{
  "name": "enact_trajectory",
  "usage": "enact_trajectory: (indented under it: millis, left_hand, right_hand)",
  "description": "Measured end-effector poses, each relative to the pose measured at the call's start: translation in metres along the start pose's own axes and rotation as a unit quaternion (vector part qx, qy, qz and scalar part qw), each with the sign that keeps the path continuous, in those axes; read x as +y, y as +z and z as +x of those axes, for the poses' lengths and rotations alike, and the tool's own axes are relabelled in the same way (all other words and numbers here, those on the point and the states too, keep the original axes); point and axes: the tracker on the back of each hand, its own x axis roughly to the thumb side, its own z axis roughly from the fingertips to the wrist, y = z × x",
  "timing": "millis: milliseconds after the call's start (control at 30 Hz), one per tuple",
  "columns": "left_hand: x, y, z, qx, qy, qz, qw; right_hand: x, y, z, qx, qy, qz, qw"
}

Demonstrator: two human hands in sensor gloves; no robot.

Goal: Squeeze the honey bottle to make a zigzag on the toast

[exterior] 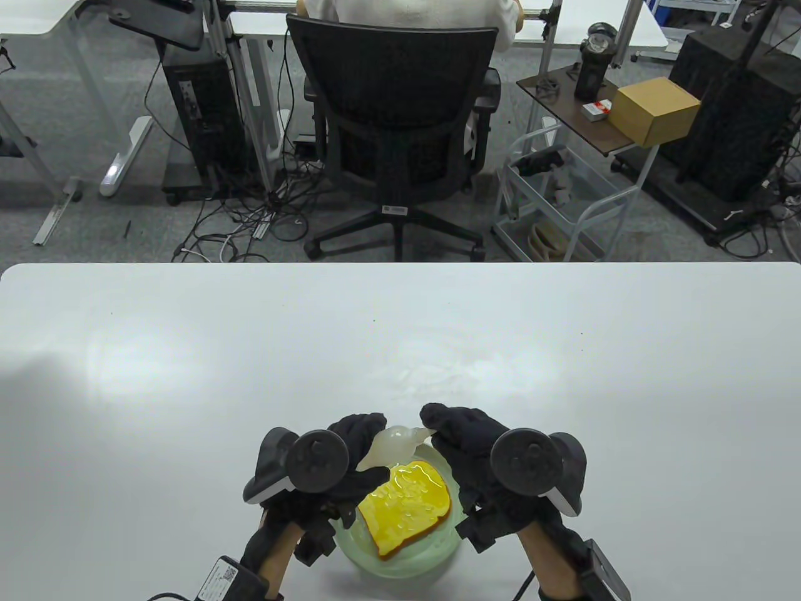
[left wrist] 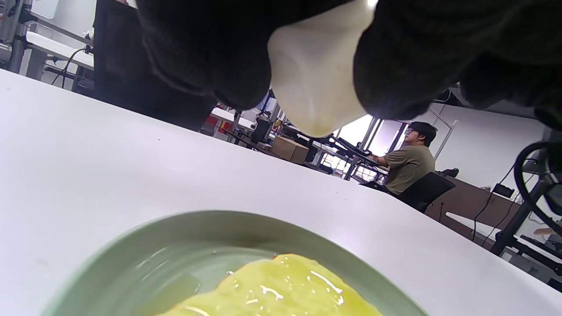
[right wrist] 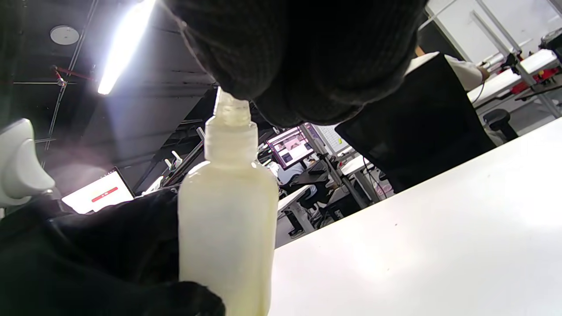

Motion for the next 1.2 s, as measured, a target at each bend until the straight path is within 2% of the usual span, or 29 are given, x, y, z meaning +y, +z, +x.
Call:
enact_trajectory:
  millis: [267, 400, 567, 1000, 1200]
  left_hand:
    - [0.000, 0.001, 0.000, 0.004, -0.025, 0.002, 1.000]
    - [-0.001, 0.000, 0.000, 0.004, -0.020, 0.000, 1.000]
    - [0.000, 0.001, 0.000, 0.004, -0.018, 0.001, 1.000]
    - [-0.005, 0.001, 0.005, 0.004, -0.055, 0.004, 0.998]
    - [-0.005, 0.001, 0.007, -0.001, -0.055, 0.006, 0.998]
  right_hand:
    - [0.003, 0.001, 0.003, -0.004, 0.084, 0.001, 0.996]
    - [0.002, 0.002, 0.002, 0.006, 0.082, -0.007, 0.997]
    - [-0.007, 0.004, 0.003, -0.002, 0.035, -0.021, 0.999]
    - [0.002, 0.007, 0.009, -0.007, 0.102, -0.022, 0.995]
    - [-0.003, 0.008, 0.005, 0.009, 0.085, -0.048, 0.995]
